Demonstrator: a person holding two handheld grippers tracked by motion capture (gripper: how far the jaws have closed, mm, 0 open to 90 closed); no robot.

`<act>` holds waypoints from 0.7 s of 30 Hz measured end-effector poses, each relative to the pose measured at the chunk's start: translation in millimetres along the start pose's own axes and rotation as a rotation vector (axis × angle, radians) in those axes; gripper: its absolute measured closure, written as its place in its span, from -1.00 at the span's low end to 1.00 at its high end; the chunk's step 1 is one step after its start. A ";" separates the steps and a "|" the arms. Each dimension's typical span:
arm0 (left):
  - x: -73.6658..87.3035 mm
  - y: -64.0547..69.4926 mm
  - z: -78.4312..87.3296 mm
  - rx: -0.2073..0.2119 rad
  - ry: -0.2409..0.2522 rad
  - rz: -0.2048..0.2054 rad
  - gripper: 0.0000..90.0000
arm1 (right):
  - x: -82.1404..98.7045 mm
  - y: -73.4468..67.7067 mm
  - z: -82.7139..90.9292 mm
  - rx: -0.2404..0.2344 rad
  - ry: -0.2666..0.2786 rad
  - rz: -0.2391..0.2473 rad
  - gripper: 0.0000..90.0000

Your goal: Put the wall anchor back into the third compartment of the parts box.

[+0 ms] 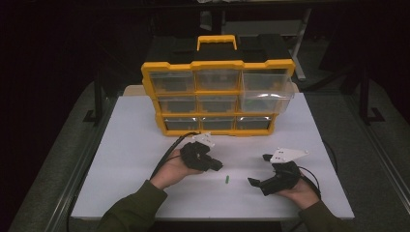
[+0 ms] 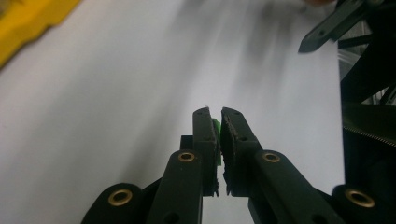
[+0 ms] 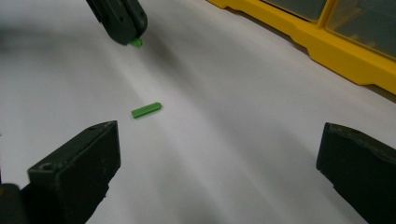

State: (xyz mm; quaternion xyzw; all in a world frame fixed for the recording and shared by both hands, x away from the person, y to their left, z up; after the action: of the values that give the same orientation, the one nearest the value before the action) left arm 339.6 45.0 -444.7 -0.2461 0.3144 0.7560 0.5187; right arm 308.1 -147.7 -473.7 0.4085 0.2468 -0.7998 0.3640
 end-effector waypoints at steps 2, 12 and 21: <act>-5.9 -0.5 4.4 0.004 0.006 0.001 0.90 | -0.3 0.0 0.1 0.001 0.002 -0.001 -1.00; -41.9 -1.9 30.9 0.011 0.022 -0.046 0.90 | -0.4 0.5 -0.3 0.000 0.002 0.000 -1.00; -69.2 -4.6 53.8 0.016 0.047 -0.080 0.90 | -0.5 0.1 -0.2 0.000 0.001 -0.001 -1.00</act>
State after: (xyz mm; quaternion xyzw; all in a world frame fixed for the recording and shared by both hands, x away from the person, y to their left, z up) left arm 365.1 41.9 -360.7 -0.2720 0.3226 0.7262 0.5427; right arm 308.5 -147.5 -473.4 0.4087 0.2470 -0.7998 0.3636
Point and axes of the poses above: each handheld gripper's, and its own axes: z roughly backward along the jaws, x roughly out of its underside, y roughly to its right, the point moved 7 cm from there along -z, roughly forward along the jaws, and after that the axes turned 2 degrees about y, right-handed, at the moved point
